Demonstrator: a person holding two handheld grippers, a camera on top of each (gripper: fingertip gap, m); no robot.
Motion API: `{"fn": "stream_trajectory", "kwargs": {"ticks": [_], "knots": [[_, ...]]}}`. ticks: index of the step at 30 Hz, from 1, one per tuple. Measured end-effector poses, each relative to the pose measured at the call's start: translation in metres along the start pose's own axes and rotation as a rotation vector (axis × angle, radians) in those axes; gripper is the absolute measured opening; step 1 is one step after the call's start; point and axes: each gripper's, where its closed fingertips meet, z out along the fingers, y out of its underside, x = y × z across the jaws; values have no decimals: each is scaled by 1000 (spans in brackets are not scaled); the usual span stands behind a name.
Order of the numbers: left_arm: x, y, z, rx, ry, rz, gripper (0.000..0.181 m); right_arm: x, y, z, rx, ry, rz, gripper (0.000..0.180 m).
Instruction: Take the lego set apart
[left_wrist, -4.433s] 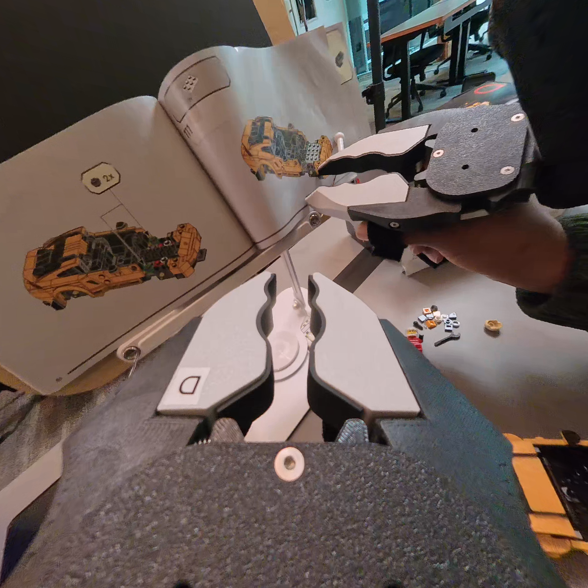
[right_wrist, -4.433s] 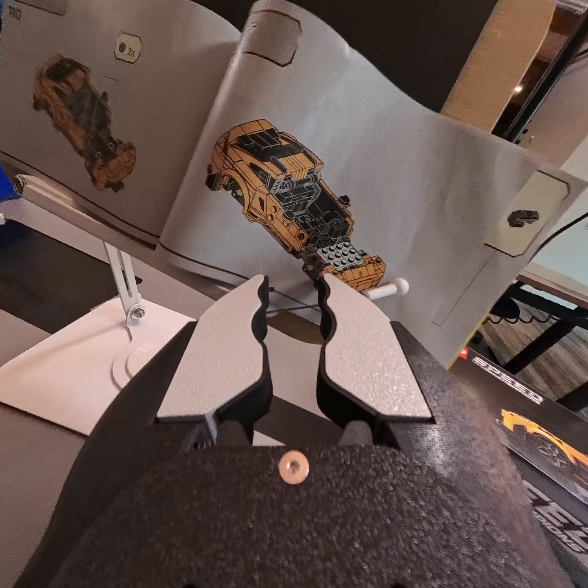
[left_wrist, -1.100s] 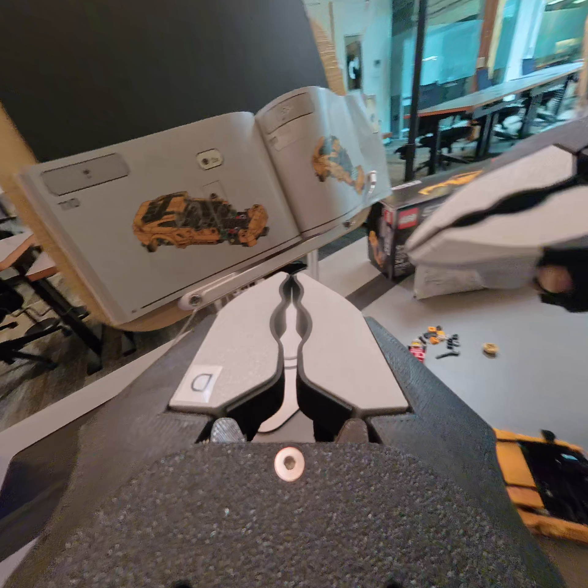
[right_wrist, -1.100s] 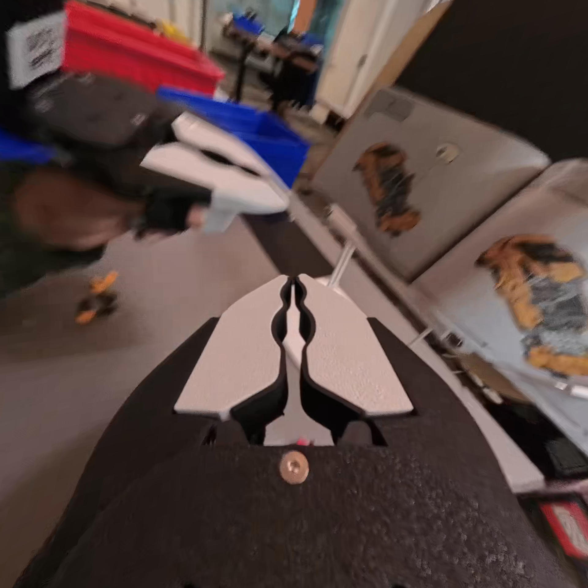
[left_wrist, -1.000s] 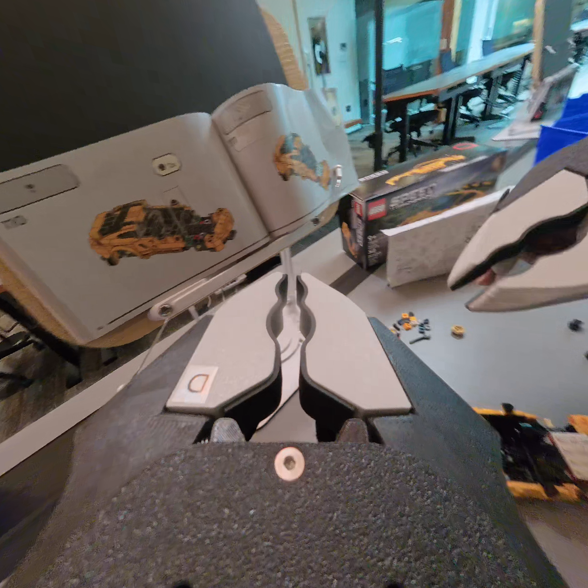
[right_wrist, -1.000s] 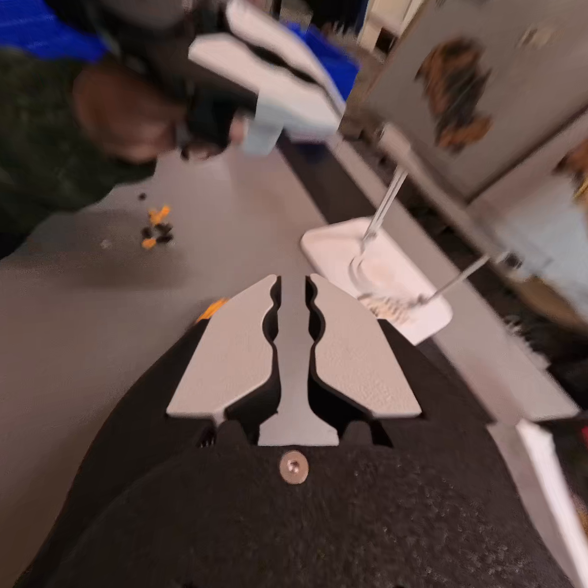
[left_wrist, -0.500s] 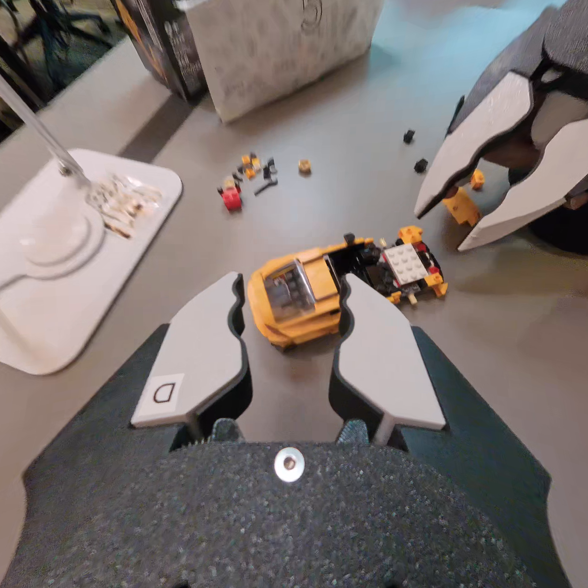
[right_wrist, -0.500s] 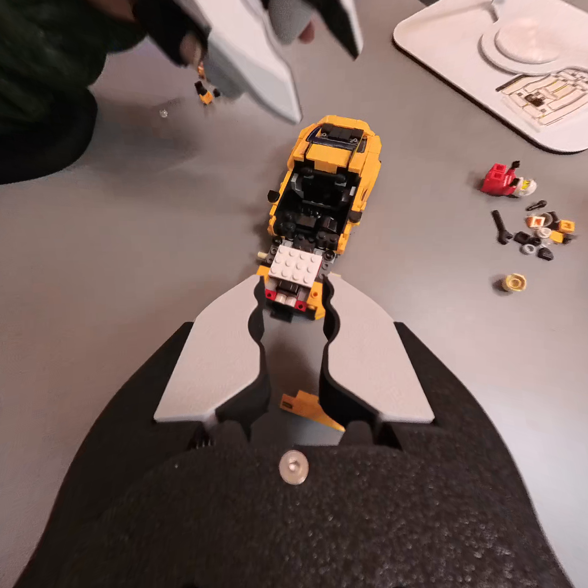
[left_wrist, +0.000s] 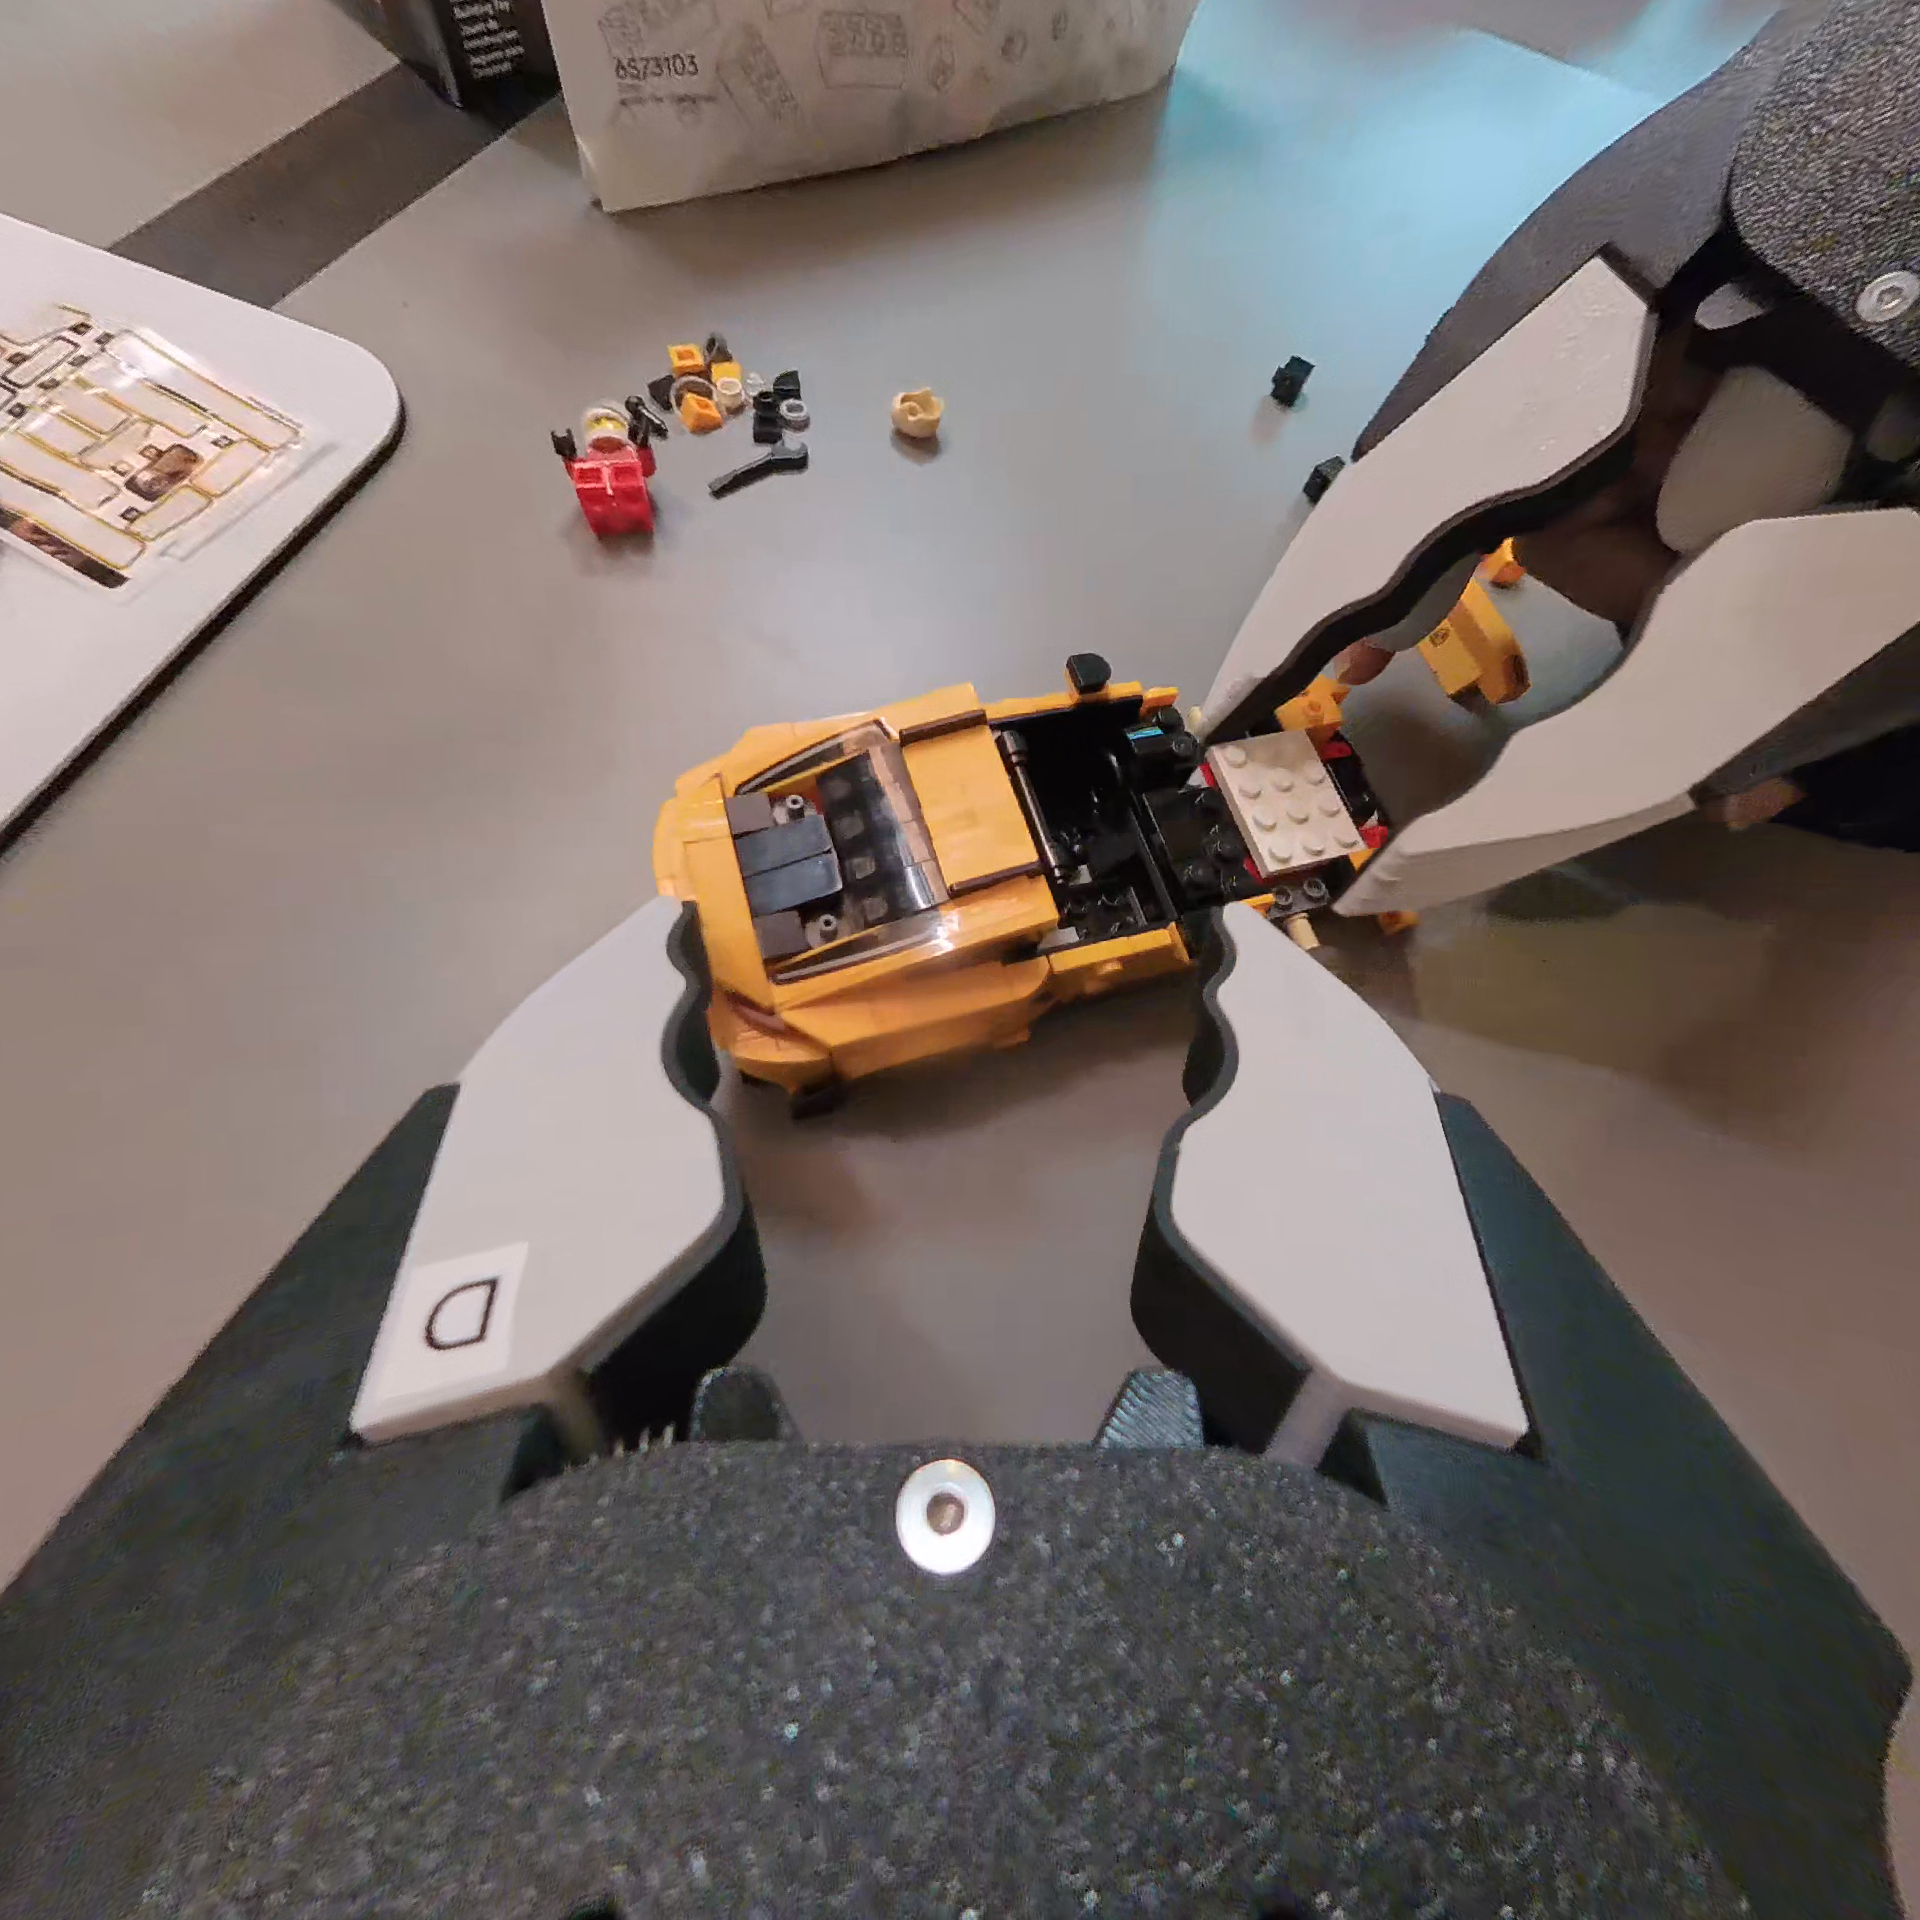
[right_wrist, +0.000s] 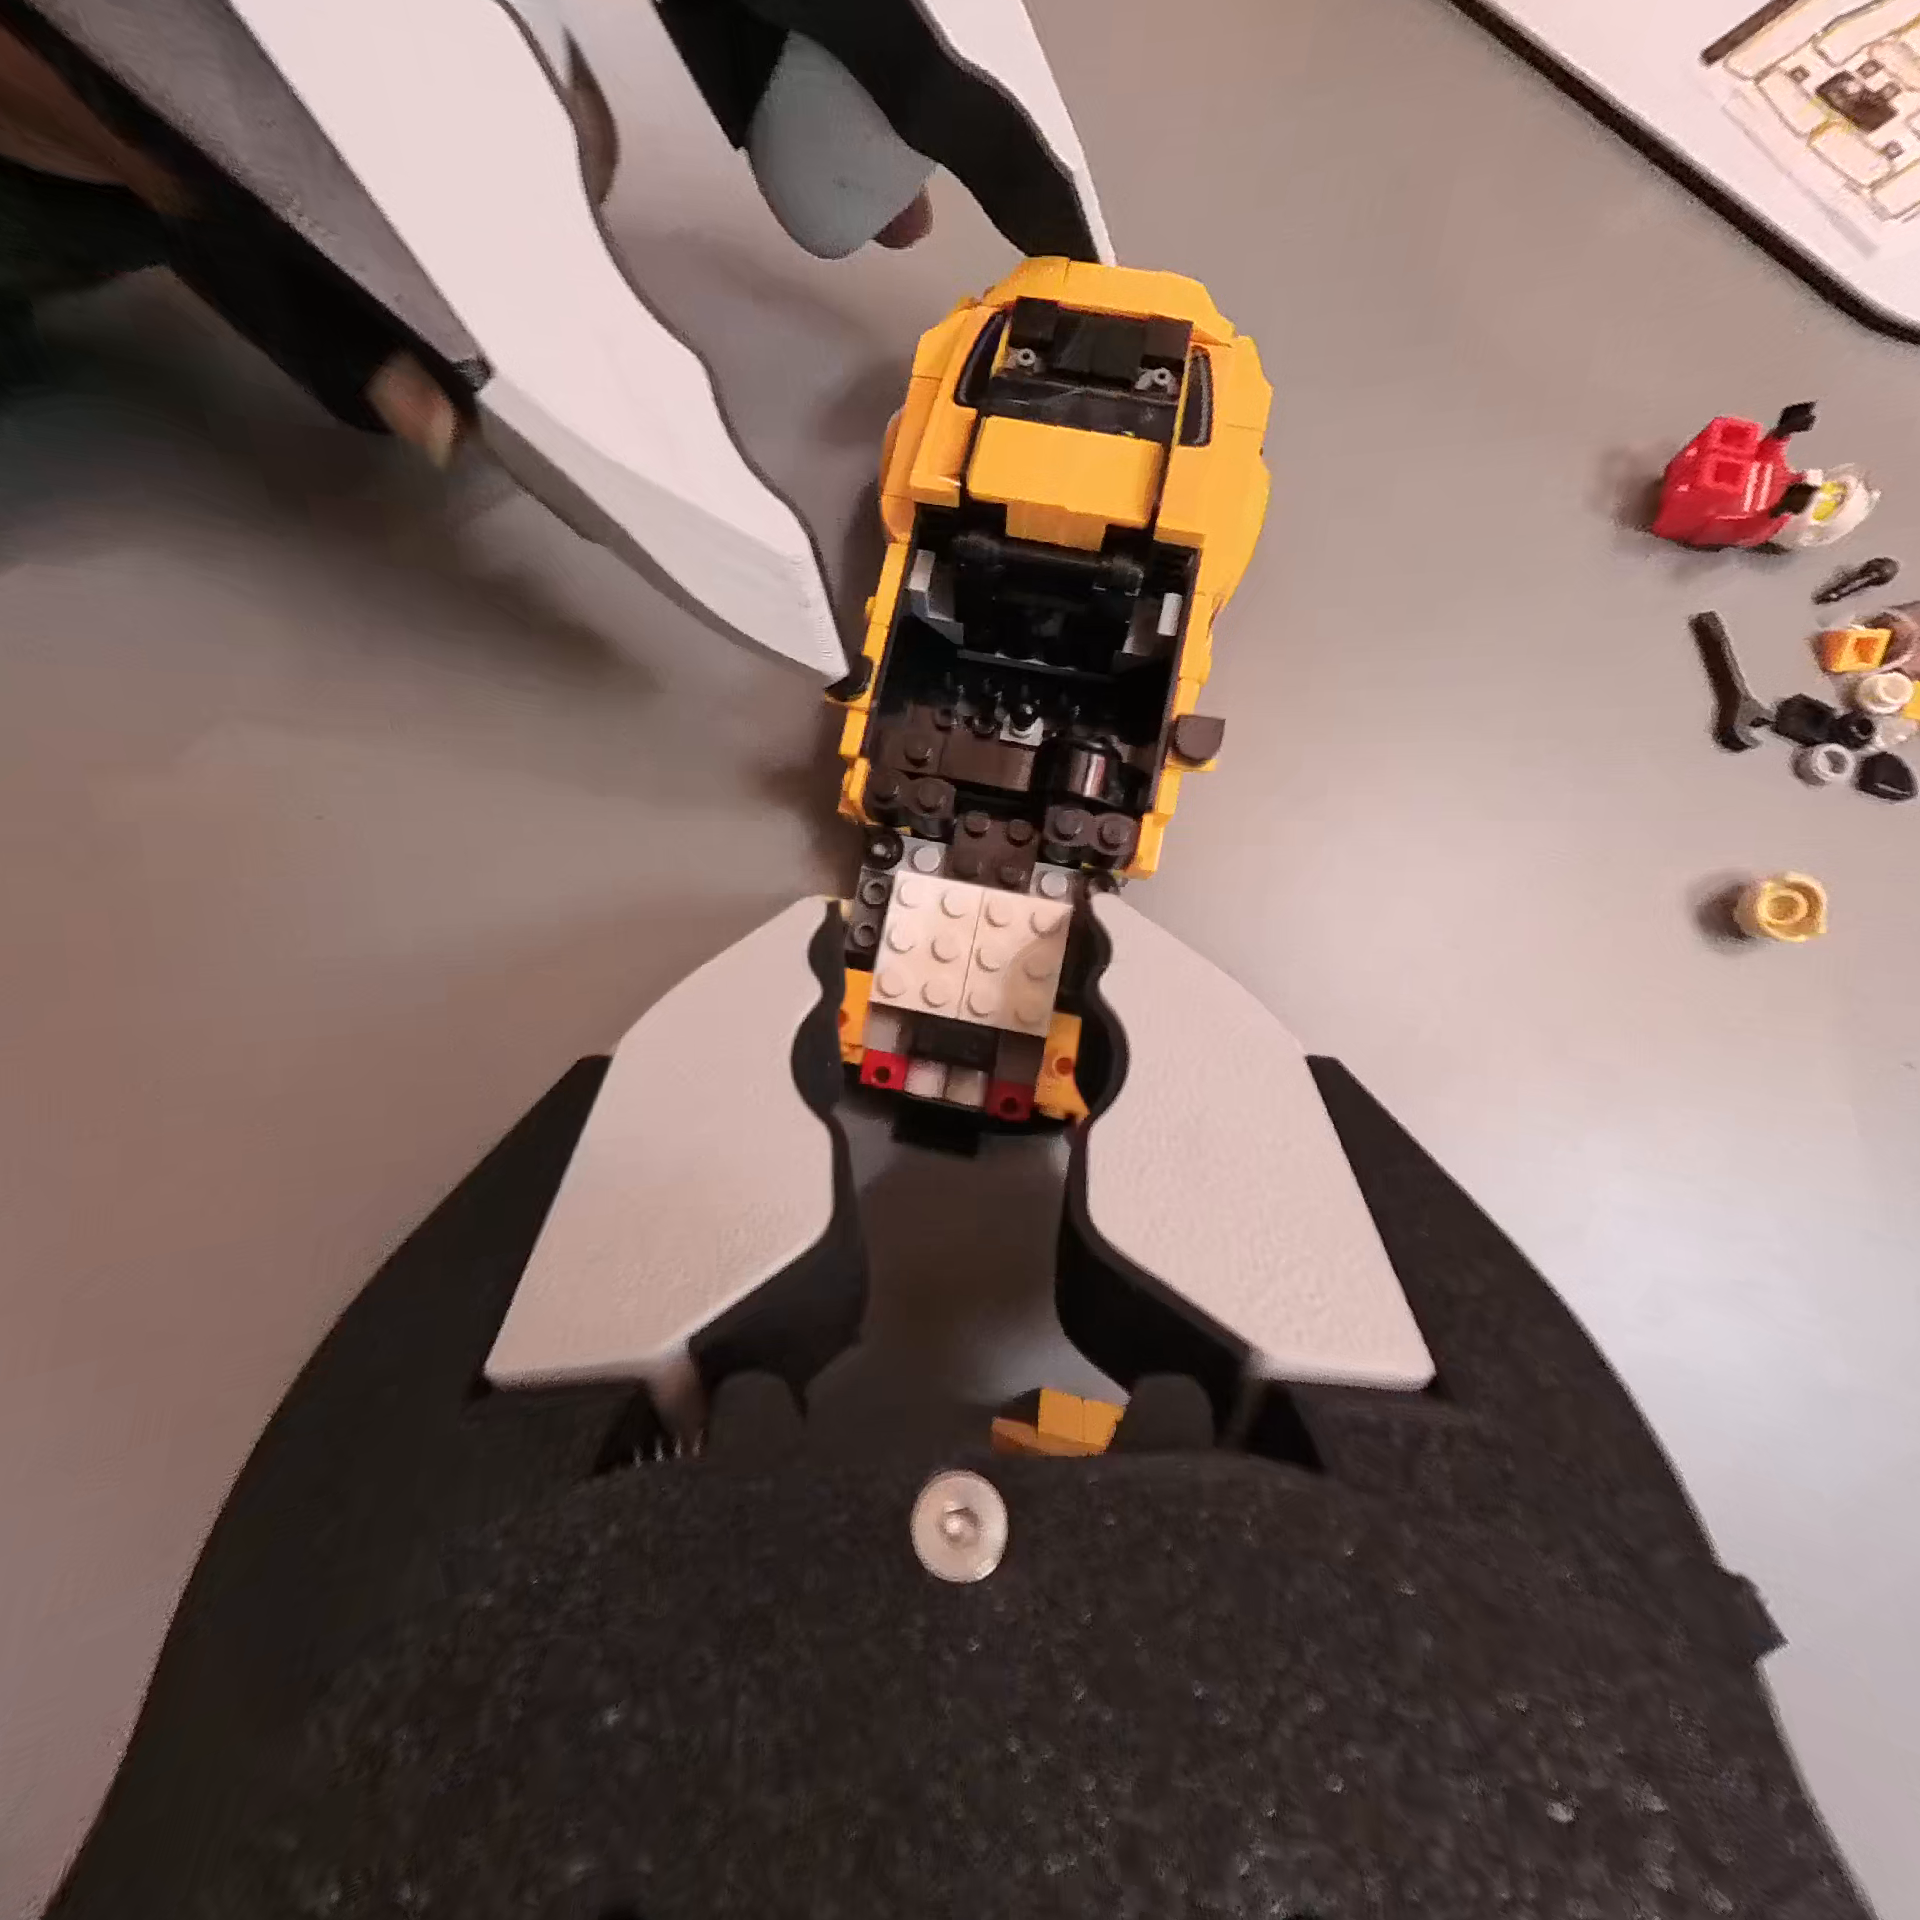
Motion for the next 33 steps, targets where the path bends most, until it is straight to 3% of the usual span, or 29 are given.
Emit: {"fn": "stream_trajectory", "kwargs": {"ticks": [7,11,14,20,24,29,33], "knots": [[4,6,-7,-62,-27,-5,87,1,1,1,-48,51,-54,33],[9,18,-18,-192,-31,63,84,0,3,1,-60,47,-75,33],[12,11,-24,-159,-11,102,82,-2,3,0,-55,34,-83,33],[11,9,-20,-114,53,400,85,-9,4,1,-14,-71,-197,33],[35,16,-17,-132,175,448,85,-16,7,-1,-2,-168,-296,33],[37,29,-10,-197,147,509,72,-18,6,0,-6,-222,-363,32],[36,31,-11,-208,137,502,72,-20,4,0,43,-236,-365,32]]}}
